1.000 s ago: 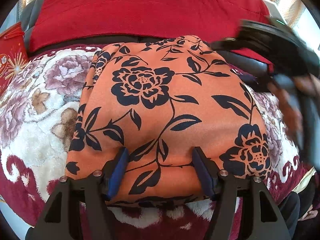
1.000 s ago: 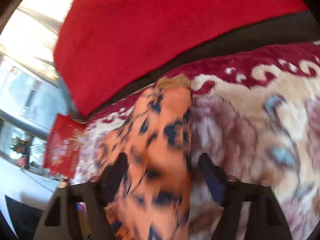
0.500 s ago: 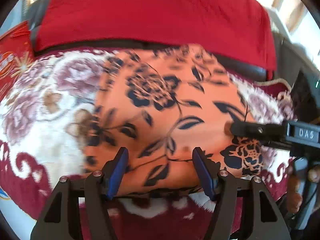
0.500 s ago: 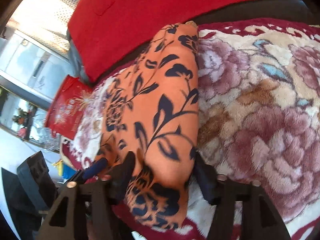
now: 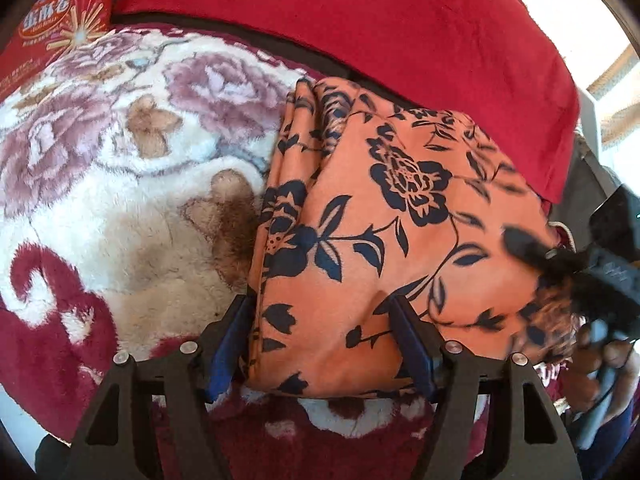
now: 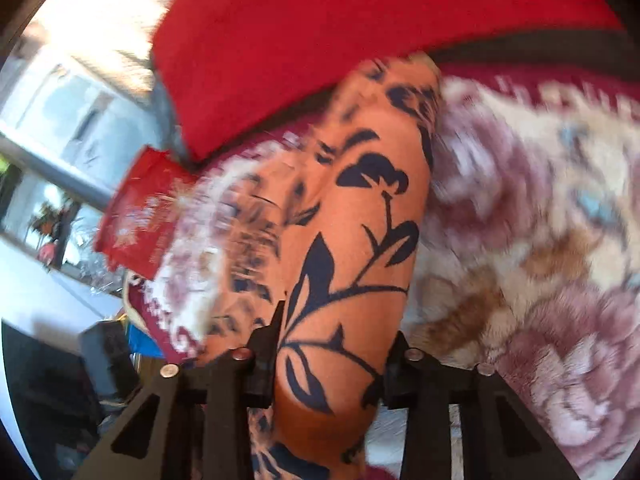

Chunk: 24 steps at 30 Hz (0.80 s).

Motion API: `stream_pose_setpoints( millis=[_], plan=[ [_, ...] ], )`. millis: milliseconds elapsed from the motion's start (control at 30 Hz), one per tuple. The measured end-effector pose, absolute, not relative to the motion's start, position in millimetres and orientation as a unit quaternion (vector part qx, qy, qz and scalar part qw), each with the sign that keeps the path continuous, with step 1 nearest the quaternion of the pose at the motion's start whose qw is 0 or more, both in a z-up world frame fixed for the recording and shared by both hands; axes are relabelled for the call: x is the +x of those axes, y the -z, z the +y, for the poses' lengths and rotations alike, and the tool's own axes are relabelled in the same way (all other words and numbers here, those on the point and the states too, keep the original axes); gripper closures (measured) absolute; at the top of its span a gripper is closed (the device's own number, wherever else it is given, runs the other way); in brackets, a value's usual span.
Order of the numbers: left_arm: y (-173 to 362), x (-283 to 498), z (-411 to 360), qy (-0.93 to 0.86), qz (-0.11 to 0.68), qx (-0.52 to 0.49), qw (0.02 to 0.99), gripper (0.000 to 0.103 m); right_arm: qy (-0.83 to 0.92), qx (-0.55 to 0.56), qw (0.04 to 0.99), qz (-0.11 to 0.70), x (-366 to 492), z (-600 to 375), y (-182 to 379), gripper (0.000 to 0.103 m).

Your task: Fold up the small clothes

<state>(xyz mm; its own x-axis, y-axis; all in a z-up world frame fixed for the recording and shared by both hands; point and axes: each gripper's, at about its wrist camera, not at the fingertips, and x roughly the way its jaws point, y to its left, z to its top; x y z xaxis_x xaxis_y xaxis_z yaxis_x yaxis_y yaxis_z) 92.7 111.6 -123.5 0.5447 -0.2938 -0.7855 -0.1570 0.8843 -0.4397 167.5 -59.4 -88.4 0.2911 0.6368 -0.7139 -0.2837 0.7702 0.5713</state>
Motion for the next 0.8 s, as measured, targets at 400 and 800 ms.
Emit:
stream_pose_setpoints(
  millis=[400,800],
  plan=[
    [106,109,81,0.136,0.464,-0.283,0.828,0.025,-0.235,0.28,0.771,0.521,133,-190,136,0.042],
    [142,157,50,0.168,0.506,-0.334,0.777,0.057,-0.26,0.238,0.773,0.528,170,-162,133,0.043]
  ],
)
